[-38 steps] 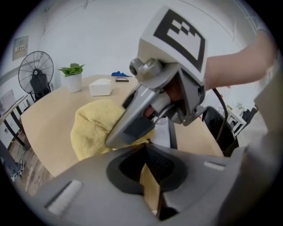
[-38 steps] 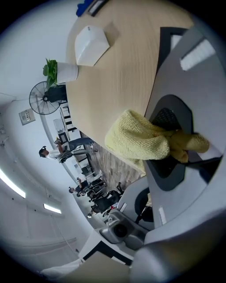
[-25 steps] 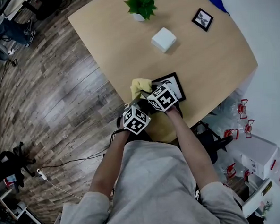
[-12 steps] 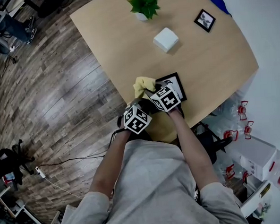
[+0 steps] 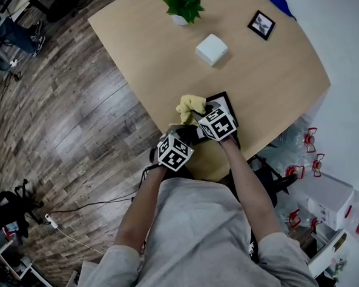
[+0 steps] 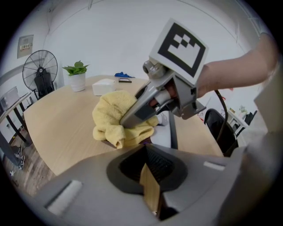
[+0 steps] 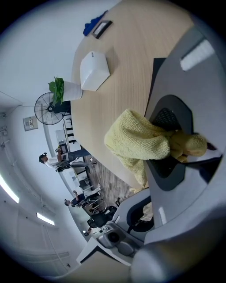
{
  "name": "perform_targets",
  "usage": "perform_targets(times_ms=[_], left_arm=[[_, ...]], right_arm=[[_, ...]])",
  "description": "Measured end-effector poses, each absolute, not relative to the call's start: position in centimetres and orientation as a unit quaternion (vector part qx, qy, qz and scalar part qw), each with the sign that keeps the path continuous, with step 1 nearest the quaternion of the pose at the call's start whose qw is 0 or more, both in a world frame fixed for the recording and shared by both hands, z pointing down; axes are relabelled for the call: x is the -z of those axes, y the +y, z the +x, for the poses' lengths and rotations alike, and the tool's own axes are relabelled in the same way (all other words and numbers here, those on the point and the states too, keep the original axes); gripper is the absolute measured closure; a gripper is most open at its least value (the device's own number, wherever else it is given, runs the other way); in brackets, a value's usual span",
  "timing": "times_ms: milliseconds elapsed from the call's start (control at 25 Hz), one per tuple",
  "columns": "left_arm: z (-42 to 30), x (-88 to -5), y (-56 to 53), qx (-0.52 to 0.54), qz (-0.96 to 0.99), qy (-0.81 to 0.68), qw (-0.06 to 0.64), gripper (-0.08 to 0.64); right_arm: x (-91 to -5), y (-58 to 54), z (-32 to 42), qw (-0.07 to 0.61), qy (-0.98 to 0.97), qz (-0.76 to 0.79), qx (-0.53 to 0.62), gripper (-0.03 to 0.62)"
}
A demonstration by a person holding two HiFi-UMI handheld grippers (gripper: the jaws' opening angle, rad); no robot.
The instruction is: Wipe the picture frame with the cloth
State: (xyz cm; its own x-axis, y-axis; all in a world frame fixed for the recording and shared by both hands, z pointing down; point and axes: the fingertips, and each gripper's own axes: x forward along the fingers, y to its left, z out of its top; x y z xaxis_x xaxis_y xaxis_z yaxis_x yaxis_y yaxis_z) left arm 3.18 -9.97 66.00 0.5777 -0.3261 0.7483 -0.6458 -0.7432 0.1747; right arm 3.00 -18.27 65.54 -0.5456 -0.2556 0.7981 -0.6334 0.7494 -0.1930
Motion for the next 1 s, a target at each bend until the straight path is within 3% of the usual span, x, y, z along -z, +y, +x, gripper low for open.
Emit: perform_targets(times_ms=[440, 760, 1000], left_arm=[[3.3, -66.0, -9.9, -0.365, 0.861, -0.279, 0.22, 0.509], [3.2, -66.1, -10.0, -0.367, 0.863, -0.274, 0.215, 0.508], [3.4, -66.1, -9.9, -0.37, 0.863, -0.27, 0.215, 0.509]], right_arm=[[-65.6, -19.6, 5.9, 0.418, -0.83, 0.291, -0.229, 0.479], [-65.5, -23.7, 13.8, 0.459, -0.789, 0.355, -0.201, 0.478], [-65.4, -24.2, 15.1, 0.458, -0.785, 0.356, -0.216, 0.477]])
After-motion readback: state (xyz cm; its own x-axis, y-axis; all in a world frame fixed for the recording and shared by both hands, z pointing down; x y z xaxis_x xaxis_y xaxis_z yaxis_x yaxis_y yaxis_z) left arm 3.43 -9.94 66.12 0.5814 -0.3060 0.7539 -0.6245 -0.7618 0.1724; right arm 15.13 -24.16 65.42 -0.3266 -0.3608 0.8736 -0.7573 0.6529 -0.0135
